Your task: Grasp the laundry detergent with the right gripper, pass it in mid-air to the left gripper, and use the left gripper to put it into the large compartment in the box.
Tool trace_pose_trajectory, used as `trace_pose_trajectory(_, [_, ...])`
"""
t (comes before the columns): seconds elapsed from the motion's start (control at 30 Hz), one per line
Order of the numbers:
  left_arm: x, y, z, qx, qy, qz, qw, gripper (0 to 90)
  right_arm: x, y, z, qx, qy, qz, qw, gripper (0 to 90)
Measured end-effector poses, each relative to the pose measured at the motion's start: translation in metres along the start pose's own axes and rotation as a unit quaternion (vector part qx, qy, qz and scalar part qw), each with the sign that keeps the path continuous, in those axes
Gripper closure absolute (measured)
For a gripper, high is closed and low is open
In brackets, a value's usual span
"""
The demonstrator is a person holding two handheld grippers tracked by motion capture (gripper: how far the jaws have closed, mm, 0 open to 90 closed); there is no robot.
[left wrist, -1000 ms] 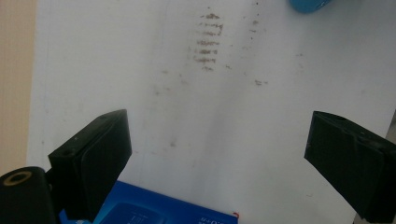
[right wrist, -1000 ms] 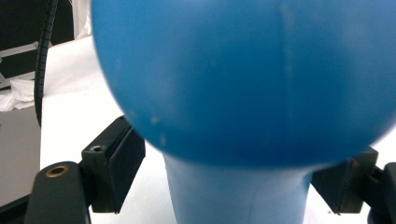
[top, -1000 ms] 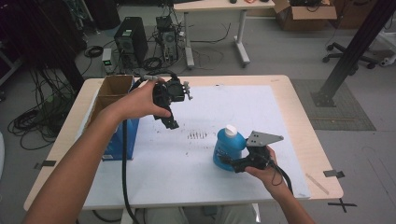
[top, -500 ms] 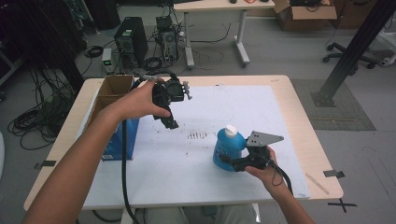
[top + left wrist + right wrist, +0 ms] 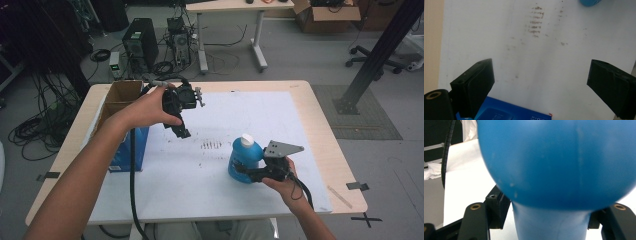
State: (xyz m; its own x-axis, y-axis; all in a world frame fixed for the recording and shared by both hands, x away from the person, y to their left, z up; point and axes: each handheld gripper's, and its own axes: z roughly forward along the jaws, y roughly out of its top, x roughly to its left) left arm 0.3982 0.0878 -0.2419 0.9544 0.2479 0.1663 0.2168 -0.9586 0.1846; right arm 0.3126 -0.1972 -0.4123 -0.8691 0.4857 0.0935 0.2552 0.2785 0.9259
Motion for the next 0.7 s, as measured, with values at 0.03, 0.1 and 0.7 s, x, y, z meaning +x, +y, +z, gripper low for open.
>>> trace_pose_trajectory(0.03, [0.0000, 0.0000, 0.0000, 0.000, 0.000, 0.000, 1.0000, 7.7, 0.0000, 0.0000, 0.0000, 0.000, 0.000, 0.000, 1.0000, 35.9])
trace_pose_trajectory(0.1, [-0.0001, 0.0001, -0.0001, 0.000, 0.000, 0.001, 1.0000, 7.7, -0.0003, -0.0002, -0.0002, -0.001, -0.003, -0.002, 1.0000, 38.1])
trace_pose_trajectory(0.7, [0.0004, -0.0019, 0.0017, 0.000, -0.001, -0.002, 1.0000, 7.7, 0.0008, -0.0009, -0.0008, -0.004, -0.017, -0.005, 0.9998, 42.8])
